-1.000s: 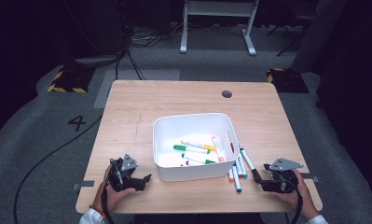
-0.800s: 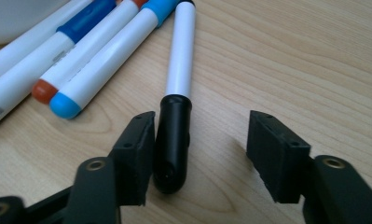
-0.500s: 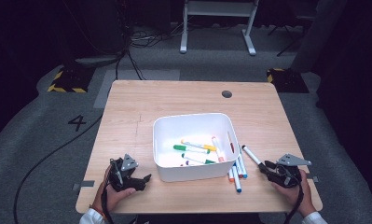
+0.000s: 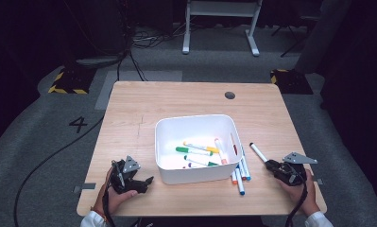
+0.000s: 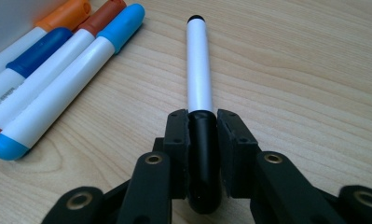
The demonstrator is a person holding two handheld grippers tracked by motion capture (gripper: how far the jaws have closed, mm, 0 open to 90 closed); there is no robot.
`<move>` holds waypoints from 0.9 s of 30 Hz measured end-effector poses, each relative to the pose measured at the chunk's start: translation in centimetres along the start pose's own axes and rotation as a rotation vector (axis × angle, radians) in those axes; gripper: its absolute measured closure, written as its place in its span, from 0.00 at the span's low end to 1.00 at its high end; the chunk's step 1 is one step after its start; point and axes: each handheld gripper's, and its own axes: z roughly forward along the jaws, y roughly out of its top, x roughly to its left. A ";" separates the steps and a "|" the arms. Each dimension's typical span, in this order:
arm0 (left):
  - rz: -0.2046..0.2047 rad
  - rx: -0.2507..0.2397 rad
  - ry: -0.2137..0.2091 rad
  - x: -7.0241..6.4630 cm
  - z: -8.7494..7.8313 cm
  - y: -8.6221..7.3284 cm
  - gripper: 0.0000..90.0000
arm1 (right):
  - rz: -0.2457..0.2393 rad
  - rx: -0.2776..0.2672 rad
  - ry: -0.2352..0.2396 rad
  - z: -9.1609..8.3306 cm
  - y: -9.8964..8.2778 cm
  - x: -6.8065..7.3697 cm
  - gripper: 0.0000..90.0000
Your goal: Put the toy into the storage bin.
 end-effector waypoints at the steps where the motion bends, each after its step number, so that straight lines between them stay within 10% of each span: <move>1: -0.003 0.001 -0.001 0.0 0.0 0.0 0.15 | 0.000 0.001 0.003 0.0 0.0 -0.1 0.83; 27: 0.003 0.005 -0.005 0.1 0.1 0.1 0.14 | -0.054 -0.185 0.101 -4.0 3.7 -1.3 0.83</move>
